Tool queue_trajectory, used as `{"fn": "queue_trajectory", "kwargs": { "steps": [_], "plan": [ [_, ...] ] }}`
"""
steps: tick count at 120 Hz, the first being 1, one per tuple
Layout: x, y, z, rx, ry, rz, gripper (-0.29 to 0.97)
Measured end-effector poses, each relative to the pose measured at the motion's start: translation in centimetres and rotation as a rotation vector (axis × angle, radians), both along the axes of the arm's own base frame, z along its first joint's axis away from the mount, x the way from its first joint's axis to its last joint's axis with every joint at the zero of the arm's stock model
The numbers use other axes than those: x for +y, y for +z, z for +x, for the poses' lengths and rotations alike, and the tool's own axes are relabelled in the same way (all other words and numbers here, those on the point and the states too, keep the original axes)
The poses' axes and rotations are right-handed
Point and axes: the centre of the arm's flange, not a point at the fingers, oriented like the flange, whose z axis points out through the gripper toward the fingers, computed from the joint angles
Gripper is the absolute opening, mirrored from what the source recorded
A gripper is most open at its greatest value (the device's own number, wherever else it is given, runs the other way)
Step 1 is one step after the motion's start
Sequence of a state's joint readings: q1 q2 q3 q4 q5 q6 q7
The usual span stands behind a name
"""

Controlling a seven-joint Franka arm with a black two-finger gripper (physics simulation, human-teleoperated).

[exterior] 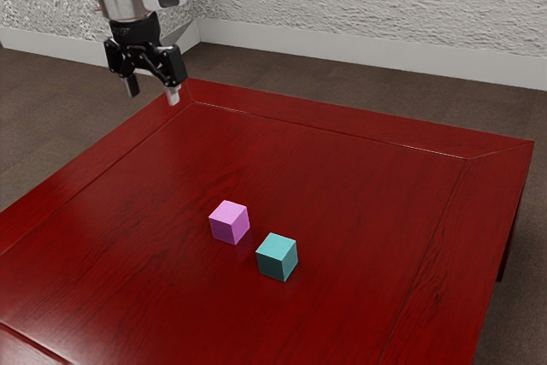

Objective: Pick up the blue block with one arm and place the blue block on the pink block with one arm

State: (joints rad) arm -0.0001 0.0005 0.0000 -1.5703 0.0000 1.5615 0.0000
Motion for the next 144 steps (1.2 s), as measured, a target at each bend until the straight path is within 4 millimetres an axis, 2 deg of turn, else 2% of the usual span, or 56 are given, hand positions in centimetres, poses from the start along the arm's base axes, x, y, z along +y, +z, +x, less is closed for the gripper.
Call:
{"fn": "queue_trajectory", "kwargs": {
  "steps": [1, 6, 11, 22, 26, 31, 33, 37, 40, 46, 57, 63, 69, 80, 91, 98, 117, 129, 137, 144],
  "plan": [
    [0.0, 0.0, 0.0, 0.0, 0.0, 0.0, 0.68],
    [0.0, 3.1, 1.7, -0.053, 0.013, -0.024, 0.68],
    [1.3, 4.4, 2.2, -0.07, 0.047, -0.034, 0.68],
    [6.5, 5.3, 1.9, -0.064, 0.149, -0.052, 0.68],
    [7.3, 5.3, 1.7, -0.057, 0.165, -0.058, 0.68],
    [7.3, 5.6, 1.5, -0.053, 0.168, -0.064, 0.68],
    [7.0, 7.0, 1.2, -0.075, 0.163, -0.065, 0.68],
    [6.2, 11.3, 0.1, -0.152, 0.148, -0.066, 0.68],
    [5.5, 13.1, -0.5, -0.181, 0.134, -0.069, 0.68],
    [3.0, 14.4, -0.7, -0.192, 0.091, -0.071, 0.68],
    [-3.9, 15.1, -1.3, -0.179, -0.025, -0.073, 0.68],
    [-6.6, 14.7, -1.5, -0.164, -0.062, -0.052, 0.68],
    [-7.9, 14.1, -1.3, -0.146, -0.074, -0.031, 0.68],
    [-7.7, 10.6, 1.1, -0.094, -0.042, 0.012, 0.68],
    [-8.1, 4.9, 4.5, -0.034, -0.021, 0.045, 0.68],
    [-8.3, 2.6, 6.1, -0.024, -0.012, 0.058, 0.68],
    [-9.0, -0.2, 8.2, -0.04, -0.002, 0.072, 0.68],
    [-10.1, -1.0, 8.8, -0.048, -0.012, 0.067, 0.68],
    [-11.5, -2.7, 9.4, -0.033, -0.026, 0.058, 0.68],
    [-11.5, -5.7, 9.6, 0.014, -0.023, 0.054, 0.68]
  ]
}}
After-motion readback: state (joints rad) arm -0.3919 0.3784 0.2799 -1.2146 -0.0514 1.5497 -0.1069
